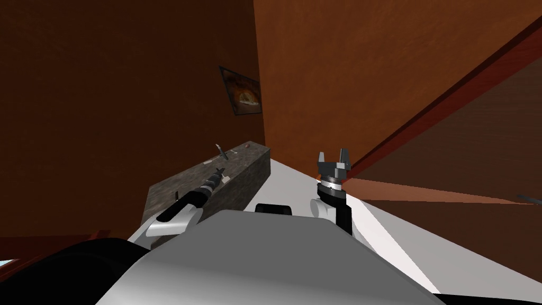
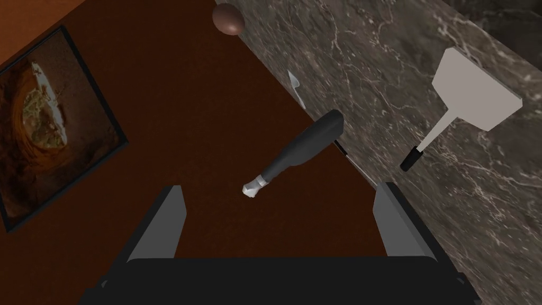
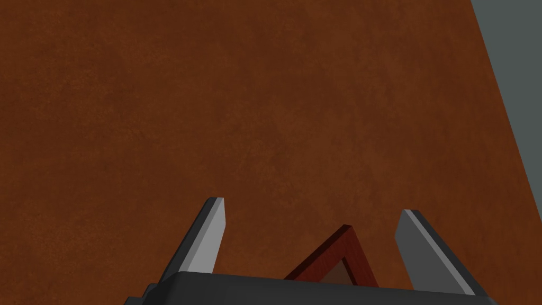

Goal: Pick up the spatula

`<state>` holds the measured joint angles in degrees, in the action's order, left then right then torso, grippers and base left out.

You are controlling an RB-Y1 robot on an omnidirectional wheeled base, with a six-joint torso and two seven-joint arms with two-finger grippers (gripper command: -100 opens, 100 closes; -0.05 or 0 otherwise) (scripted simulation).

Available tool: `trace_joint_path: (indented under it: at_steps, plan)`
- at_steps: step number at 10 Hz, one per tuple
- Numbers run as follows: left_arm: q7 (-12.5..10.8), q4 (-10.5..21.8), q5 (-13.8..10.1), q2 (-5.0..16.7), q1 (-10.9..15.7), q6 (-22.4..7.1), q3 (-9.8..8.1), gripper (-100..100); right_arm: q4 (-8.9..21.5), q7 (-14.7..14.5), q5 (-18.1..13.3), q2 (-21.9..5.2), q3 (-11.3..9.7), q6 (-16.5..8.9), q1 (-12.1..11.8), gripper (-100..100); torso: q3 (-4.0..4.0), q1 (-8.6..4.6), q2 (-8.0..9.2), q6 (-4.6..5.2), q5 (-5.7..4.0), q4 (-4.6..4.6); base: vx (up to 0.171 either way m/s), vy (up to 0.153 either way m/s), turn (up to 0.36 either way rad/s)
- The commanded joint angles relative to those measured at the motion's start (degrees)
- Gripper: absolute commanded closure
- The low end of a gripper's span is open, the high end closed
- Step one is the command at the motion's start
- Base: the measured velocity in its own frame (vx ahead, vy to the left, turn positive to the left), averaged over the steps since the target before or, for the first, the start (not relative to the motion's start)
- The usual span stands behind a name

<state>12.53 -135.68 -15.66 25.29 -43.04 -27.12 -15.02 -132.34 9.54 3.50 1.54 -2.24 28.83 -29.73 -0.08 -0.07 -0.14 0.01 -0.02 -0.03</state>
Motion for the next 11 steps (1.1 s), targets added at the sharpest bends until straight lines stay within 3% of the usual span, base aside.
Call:
trace_joint_path:
  at_steps: [1, 4, 6, 11]
  plan:
    - [0.4, 0.4, -0.3, 0.3, -0.5, -2.7, -0.28, -100, 0.0, 0.0, 0.0, 0.0, 0.0, 0.0, 0.0, 0, 0.00, 0.00, 0.00, 0.00, 0.00, 0.00, 0.035, -0.016, -0.028]
    - [1.4, 0.6, -2.0, 2.1, -1.8, -7.7, -1.89, -100, 0.0, 0.0, 0.0, 0.0, 0.0, 0.0, 0.0, 0, 0.00, 0.07, 0.01, -0.01, 0.02, 0.00, 0.040, -0.007, -0.055]
    - [1.4, 0.6, -2.0, 2.1, -1.8, -9.9, -1.89, -100, 0.0, 0.0, 0.0, 0.0, 0.0, 0.0, 0.0, 0, -0.01, 0.08, -0.01, -0.01, 0.02, 0.00, 0.031, 0.001, -0.022]
    - [2.7, 1.0, -4.5, 4.4, -3.4, -18.1, -3.66, -100, 0.0, 0.0, 0.0, 0.0, 0.0, 0.0, 0.0, 0, -0.02, 0.14, -0.03, -0.01, 0.03, -0.01, 0.049, 0.012, -0.065]
